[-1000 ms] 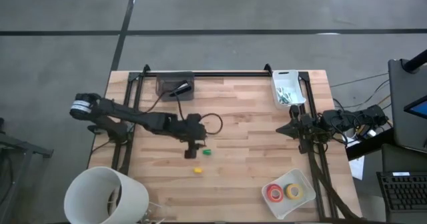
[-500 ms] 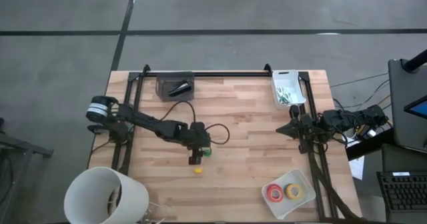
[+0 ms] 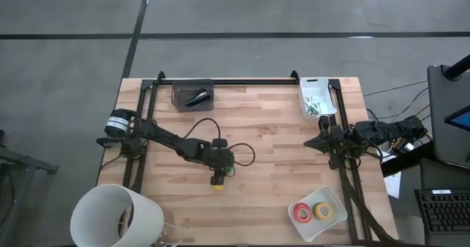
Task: Pick and place Stapler, Stapler remover, tape
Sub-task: Put the small green stapler into the black bin
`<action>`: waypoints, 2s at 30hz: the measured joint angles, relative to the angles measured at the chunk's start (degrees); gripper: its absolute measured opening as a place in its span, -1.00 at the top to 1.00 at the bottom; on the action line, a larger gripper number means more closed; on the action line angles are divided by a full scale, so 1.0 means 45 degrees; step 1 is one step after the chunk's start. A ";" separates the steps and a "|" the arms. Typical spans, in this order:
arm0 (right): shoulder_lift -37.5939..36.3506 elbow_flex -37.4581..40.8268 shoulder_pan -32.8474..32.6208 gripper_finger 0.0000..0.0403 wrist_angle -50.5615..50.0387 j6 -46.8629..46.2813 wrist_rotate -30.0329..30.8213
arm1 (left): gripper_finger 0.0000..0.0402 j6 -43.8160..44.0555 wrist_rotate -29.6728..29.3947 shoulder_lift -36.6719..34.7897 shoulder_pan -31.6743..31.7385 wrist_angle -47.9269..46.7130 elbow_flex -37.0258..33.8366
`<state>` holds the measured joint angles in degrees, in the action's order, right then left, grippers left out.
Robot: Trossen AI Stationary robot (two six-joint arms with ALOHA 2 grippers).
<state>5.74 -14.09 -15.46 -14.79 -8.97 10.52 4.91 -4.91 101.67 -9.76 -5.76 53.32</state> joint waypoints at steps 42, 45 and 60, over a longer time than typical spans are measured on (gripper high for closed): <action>-0.0003 0.0000 -0.0003 0.96 0.0000 -0.0003 -0.0003 | 0.61 0.0355 -0.7958 -0.2124 0.0590 -0.2348 0.0000; -0.0005 0.0000 0.0000 0.96 0.0000 0.0000 0.0000 | 0.62 0.0556 -0.9119 -0.3053 0.0929 -0.3078 0.0000; 0.0000 0.0000 -0.0005 0.96 0.0000 0.0000 0.0000 | 0.60 0.0596 -0.7907 -0.5483 0.5011 -0.2901 -0.0019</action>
<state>5.74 -14.09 -15.49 -14.79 -8.97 10.52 7.59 -40.49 76.99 12.79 -18.81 53.23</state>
